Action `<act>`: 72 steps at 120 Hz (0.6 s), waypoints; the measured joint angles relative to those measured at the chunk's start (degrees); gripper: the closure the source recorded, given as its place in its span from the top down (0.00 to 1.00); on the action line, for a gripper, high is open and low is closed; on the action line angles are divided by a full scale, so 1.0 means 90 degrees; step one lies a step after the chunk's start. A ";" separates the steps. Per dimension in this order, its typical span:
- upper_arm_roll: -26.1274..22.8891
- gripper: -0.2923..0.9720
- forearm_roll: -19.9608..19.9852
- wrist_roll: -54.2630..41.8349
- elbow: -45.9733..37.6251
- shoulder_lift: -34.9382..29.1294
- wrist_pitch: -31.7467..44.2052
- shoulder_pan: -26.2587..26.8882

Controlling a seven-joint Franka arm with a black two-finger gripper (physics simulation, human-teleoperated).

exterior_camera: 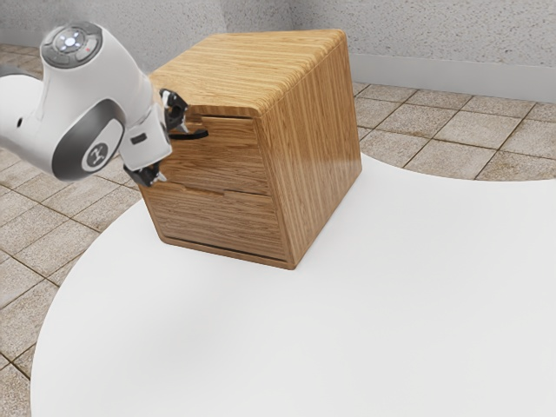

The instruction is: Pull the drawer handle with one arm to open the drawer

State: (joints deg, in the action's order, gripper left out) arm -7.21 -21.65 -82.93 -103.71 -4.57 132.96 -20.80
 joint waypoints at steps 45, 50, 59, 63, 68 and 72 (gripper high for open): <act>0.0045 0.76 0.0029 -0.0043 -0.0355 -0.0349 -0.0190 -0.0015; 0.0102 0.74 0.0031 -0.0044 -0.0662 -0.0683 -0.0234 0.0016; 0.0316 0.74 0.0048 -0.0045 -0.1685 -0.1824 -0.0295 -0.0014; 0.0364 0.74 0.0058 -0.0046 -0.2103 -0.2306 -0.0320 -0.0039; 0.0385 0.74 0.0104 -0.0046 -0.2577 -0.2931 -0.0361 -0.0120; 0.0369 0.74 0.0155 -0.0045 -0.2848 -0.3363 -0.0416 -0.0161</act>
State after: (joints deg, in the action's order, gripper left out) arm -3.89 -20.25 -83.34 -129.34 -34.83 129.21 -22.25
